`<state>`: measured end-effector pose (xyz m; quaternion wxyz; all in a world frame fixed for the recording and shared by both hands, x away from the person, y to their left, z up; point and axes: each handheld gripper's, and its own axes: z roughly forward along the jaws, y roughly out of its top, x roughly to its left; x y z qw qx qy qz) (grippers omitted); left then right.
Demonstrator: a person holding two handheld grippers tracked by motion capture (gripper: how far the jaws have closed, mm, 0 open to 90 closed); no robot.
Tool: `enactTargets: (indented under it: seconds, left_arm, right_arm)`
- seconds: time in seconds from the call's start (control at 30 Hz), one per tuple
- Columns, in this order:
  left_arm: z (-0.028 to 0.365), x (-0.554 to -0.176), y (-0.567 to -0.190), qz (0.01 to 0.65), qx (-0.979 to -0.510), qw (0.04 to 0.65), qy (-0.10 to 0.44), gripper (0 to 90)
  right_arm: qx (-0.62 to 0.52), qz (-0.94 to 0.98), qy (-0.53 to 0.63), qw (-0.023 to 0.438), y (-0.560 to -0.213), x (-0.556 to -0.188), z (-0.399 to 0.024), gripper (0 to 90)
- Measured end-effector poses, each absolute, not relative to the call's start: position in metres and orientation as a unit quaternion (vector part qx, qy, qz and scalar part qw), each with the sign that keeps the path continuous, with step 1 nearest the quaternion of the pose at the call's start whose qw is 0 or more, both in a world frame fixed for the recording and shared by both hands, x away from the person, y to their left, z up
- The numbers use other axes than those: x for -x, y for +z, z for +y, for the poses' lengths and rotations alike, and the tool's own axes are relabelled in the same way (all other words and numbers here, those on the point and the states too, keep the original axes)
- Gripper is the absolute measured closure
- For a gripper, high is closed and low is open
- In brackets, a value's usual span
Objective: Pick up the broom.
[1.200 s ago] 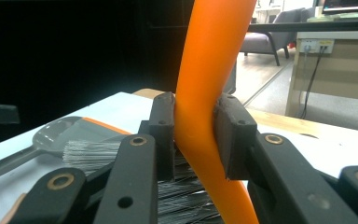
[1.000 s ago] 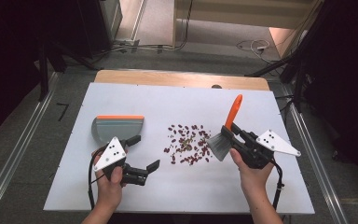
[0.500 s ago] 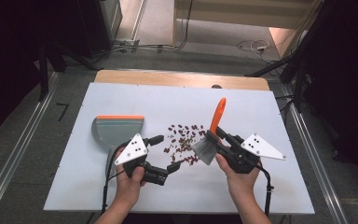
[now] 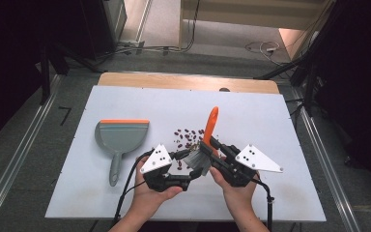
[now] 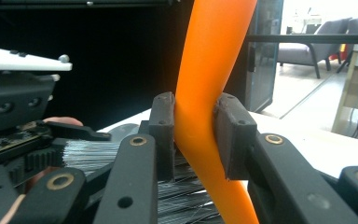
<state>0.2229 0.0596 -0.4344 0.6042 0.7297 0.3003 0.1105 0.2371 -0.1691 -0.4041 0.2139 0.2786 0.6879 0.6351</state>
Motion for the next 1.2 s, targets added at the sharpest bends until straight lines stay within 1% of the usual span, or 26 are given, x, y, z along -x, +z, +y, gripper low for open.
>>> enactTargets:
  seconds: [0.37, 0.5, 0.67, 0.83, 0.87, 0.93, 0.97, 1.0, 1.03, 1.13, 1.2]
  left_arm:
    - [0.058, -0.220, -0.432, 0.305, -0.730, 0.601, 0.112, 67.6]
    - [0.061, -0.221, -0.431, 0.306, -0.730, 0.601, 0.110, 77.3]
    - [0.062, -0.220, -0.431, 0.302, -0.738, 0.592, 0.121, 82.2]
    - [0.066, -0.222, -0.430, 0.292, -0.743, 0.591, 0.115, 85.1]
    - [0.068, -0.222, -0.429, 0.291, -0.743, 0.591, 0.116, 85.3]
    - [0.073, -0.223, -0.428, 0.290, -0.742, 0.593, 0.116, 85.5]
    - [0.073, -0.223, -0.428, 0.290, -0.742, 0.593, 0.116, 85.5]
    - [0.080, -0.226, -0.427, 0.287, -0.741, 0.596, 0.110, 85.5]
    - [0.084, -0.227, -0.426, 0.284, -0.740, 0.600, 0.106, 85.5]
    - [0.091, -0.229, -0.424, 0.264, -0.743, 0.608, 0.087, 85.5]
    - [0.095, -0.230, -0.423, 0.249, -0.748, 0.610, 0.081, 85.5]
  right_arm:
    - [-0.261, 0.694, 0.639, 0.207, -0.406, -0.226, -0.151, 68.3]
    - [-0.259, 0.693, 0.639, 0.210, -0.404, -0.223, -0.150, 68.2]
    - [-0.262, 0.696, 0.633, 0.215, -0.406, -0.223, -0.147, 67.9]
    - [-0.250, 0.706, 0.632, 0.201, -0.404, -0.227, -0.148, 66.1]
    - [-0.244, 0.707, 0.633, 0.200, -0.404, -0.227, -0.149, 63.8]
    - [-0.227, 0.711, 0.639, 0.186, -0.402, -0.229, -0.153, 54.0]
    - [-0.227, 0.711, 0.639, 0.186, -0.402, -0.229, -0.153, 54.0]
    - [-0.218, 0.716, 0.642, 0.164, -0.398, -0.234, -0.159, 48.3]
    - [-0.218, 0.718, 0.641, 0.163, -0.398, -0.235, -0.161, 46.4]
    - [-0.214, 0.723, 0.640, 0.150, -0.395, -0.242, -0.172, 46.0]
    - [-0.209, 0.729, 0.639, 0.127, -0.394, -0.247, -0.178, 46.3]
